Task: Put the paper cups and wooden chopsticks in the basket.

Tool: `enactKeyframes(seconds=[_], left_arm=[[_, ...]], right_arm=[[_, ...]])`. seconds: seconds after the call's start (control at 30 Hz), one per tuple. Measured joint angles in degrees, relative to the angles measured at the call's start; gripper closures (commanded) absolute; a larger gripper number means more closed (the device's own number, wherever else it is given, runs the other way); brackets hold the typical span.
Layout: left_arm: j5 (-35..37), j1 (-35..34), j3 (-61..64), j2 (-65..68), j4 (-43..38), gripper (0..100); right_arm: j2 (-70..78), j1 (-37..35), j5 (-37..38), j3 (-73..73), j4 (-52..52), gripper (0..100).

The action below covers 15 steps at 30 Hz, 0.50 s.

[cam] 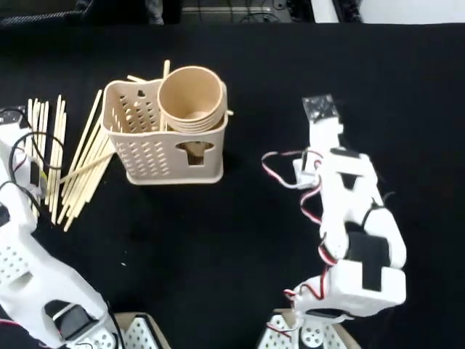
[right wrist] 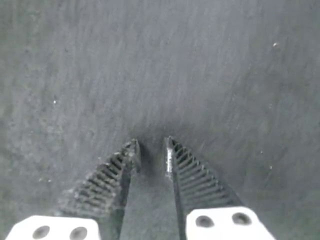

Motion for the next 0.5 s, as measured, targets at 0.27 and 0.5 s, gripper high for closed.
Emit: enactKeyframes(seconds=[0.27, 0.5], left_arm=[[2.4, -2.0, 28.0, -20.1, -16.3, 97], [-0.7, -4.8, 55.6, -52.2, -17.9, 97]], right_arm=[[-2.3, 0.0, 0.0, 2.5, -2.8, 90.7], [-2.3, 0.0, 0.0, 2.5, -4.1, 90.7]])
